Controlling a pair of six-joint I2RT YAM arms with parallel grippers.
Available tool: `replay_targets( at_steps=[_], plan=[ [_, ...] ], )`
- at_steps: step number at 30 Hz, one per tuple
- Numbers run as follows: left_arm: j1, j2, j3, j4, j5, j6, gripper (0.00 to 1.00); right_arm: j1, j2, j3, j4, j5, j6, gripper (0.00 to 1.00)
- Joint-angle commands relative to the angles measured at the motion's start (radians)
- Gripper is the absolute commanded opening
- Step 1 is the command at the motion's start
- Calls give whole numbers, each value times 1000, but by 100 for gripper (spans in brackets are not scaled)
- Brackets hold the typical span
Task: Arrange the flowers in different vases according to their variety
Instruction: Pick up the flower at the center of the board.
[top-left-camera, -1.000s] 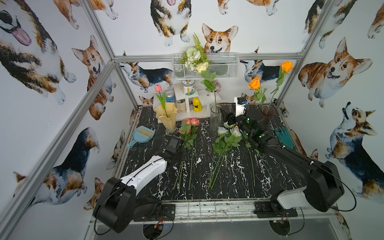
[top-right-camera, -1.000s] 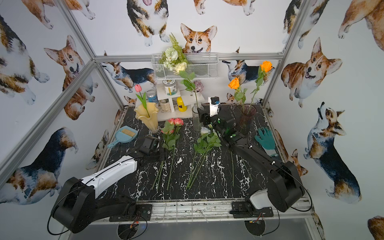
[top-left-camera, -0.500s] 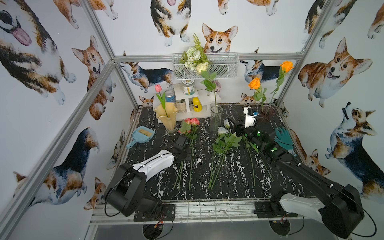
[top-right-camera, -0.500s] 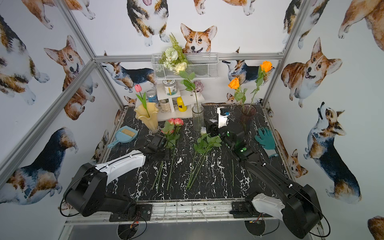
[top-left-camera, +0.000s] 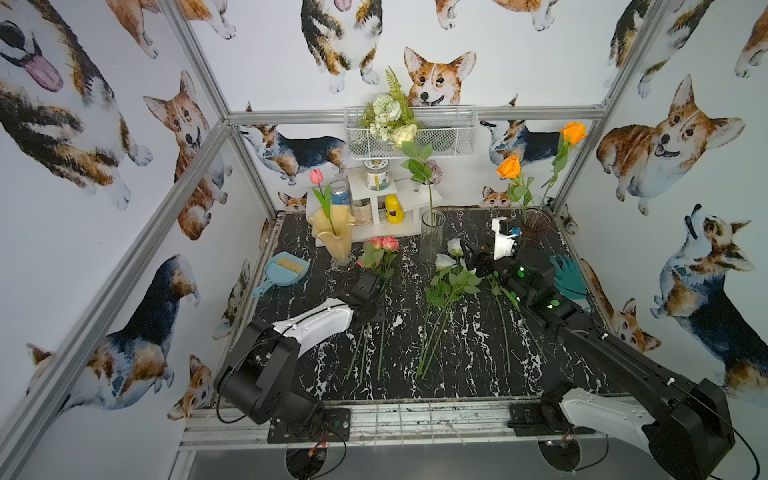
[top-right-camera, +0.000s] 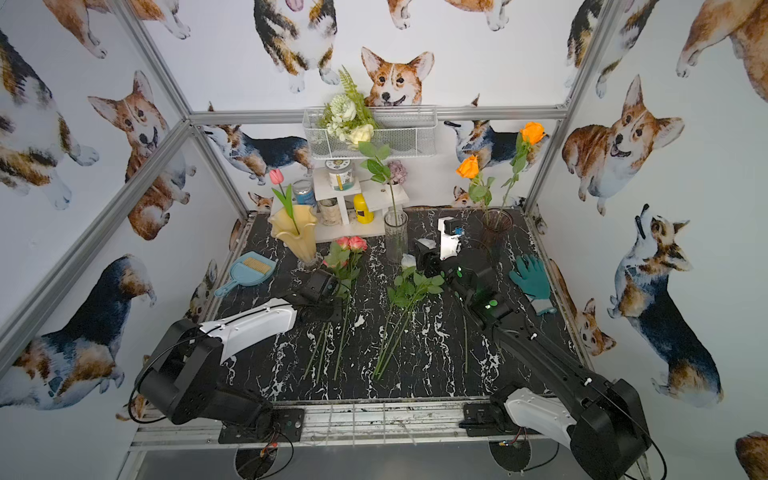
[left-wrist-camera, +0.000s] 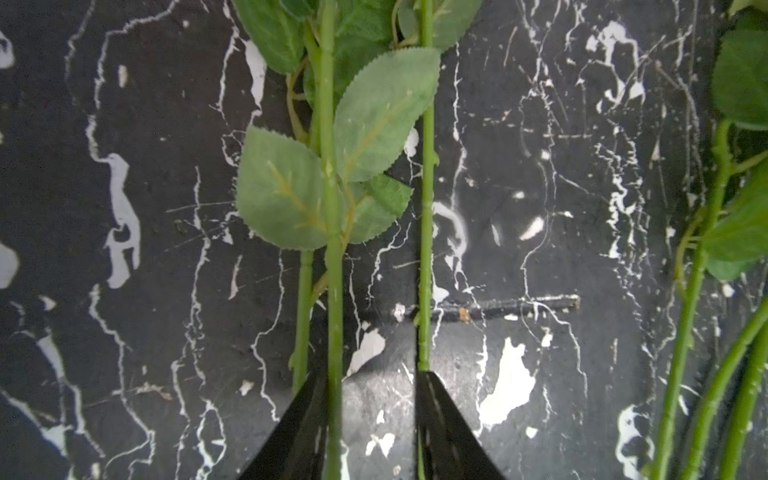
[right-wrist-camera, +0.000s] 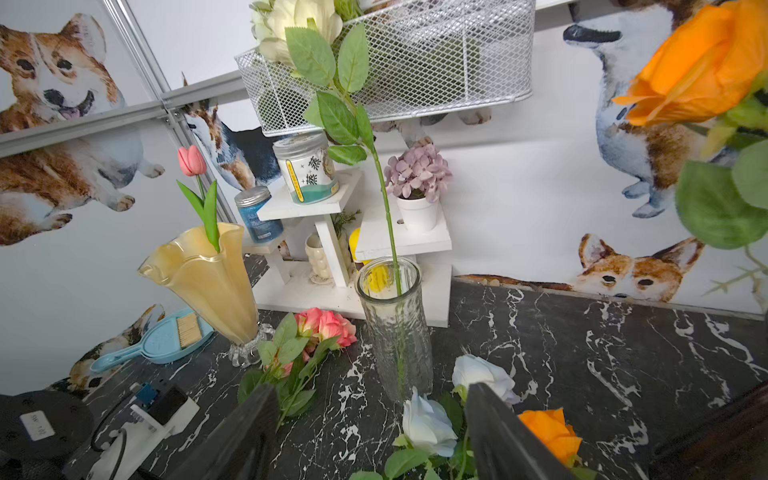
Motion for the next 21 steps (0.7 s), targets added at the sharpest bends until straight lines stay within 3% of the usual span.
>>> replay_targets(
  at_steps=[1,13,19,21],
  plan=[
    [-8,14,14,12,3,-9,35,2,-13,-6,11,24,8,76],
    [-13,85,33,-19,-38,-26,31,1,-40,-30,2,32,4,76],
    [-20,90,36,-16,-47,-33,2,1,-48,-43,0,34,3,76],
    [-24,88,39,-17,-53,-33,0,1,-53,-49,0,36,5,76]
  ],
)
